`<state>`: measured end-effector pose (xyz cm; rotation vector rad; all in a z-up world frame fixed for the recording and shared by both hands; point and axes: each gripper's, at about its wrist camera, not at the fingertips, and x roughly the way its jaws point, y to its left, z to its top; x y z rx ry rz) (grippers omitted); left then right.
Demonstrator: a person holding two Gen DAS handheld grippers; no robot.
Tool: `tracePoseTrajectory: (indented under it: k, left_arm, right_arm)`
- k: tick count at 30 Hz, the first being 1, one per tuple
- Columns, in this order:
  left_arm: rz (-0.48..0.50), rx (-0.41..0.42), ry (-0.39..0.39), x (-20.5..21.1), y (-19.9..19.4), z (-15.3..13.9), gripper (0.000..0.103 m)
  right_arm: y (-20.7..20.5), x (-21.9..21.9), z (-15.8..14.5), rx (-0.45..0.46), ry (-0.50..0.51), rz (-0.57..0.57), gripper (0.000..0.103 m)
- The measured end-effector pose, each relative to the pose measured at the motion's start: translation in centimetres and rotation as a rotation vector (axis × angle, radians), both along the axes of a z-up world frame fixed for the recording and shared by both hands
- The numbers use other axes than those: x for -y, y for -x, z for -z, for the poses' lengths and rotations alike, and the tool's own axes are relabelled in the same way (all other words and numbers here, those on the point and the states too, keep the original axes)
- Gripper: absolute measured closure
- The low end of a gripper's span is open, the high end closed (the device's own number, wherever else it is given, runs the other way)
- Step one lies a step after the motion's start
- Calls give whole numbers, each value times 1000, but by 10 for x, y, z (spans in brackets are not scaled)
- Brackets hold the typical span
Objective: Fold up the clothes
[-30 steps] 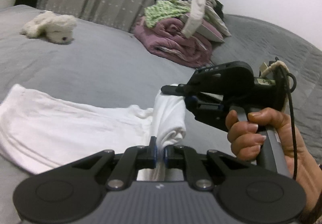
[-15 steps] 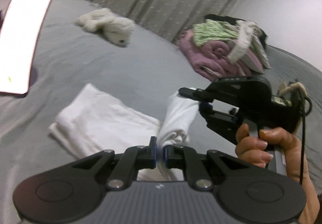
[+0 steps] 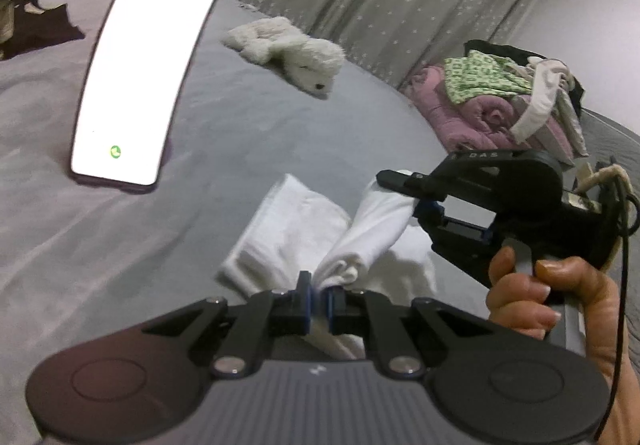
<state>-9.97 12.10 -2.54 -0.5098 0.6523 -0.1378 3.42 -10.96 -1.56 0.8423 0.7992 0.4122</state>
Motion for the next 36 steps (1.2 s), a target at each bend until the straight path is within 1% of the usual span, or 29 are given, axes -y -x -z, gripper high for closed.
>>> tracePoseTrajectory:
  k: [1,3,5,7,8,9,11,15,18,22,25,27,30,32,34,36]
  left_arm:
    - [-2,-13,2,-3,-1,2,95]
    - [-13,-37,0,-7,-2,4,95]
    - [-28,-57,-6,-12,-1,5,93]
    - [-42,-48,-15,-15,1,3,92]
    - [-48,-40,-21,-16,2,2,92]
    - [-53,-27,-35,-17,3,0,91]
    - [-61,0,-69,-16,4,-5,88]
    - [-77,56,-121,-15,0,-13,85]
    - [-50,81,-145,-13,-12,-19,83]
    - [-1,132,-202,0,-31,-23,84]
    - [30,165,-242,11,-46,-22,93]
    - [54,166,-267,18,-58,-18,94]
    - [85,160,-329,27,-73,-11,97]
    - [89,152,-366,29,-79,-6,99]
    - [94,144,-402,32,-86,-1,99]
    - [98,136,-438,34,-92,5,100]
  right_arm:
    - [0,-2,1,-4,0,-5,93]
    - [2,-2,3,-12,-22,-17,86]
    - [4,1,2,-7,-53,-29,85]
    - [7,5,-3,7,-74,-37,84]
    - [8,7,-6,17,-78,-32,79]
    - [9,10,-10,28,-82,-27,71]
    - [13,17,-15,43,-93,-7,65]
    - [20,34,-21,59,-107,42,65]
    - [28,46,-23,60,-84,75,65]
    - [36,49,-25,79,24,89,65]
    - [35,43,-19,88,110,84,65]
    - [34,37,-14,92,177,79,65]
    - [34,24,-10,127,313,66,65]
    - [36,13,-10,193,446,45,65]
    - [39,2,-8,263,574,22,66]
    - [37,-5,-1,283,633,-4,69]
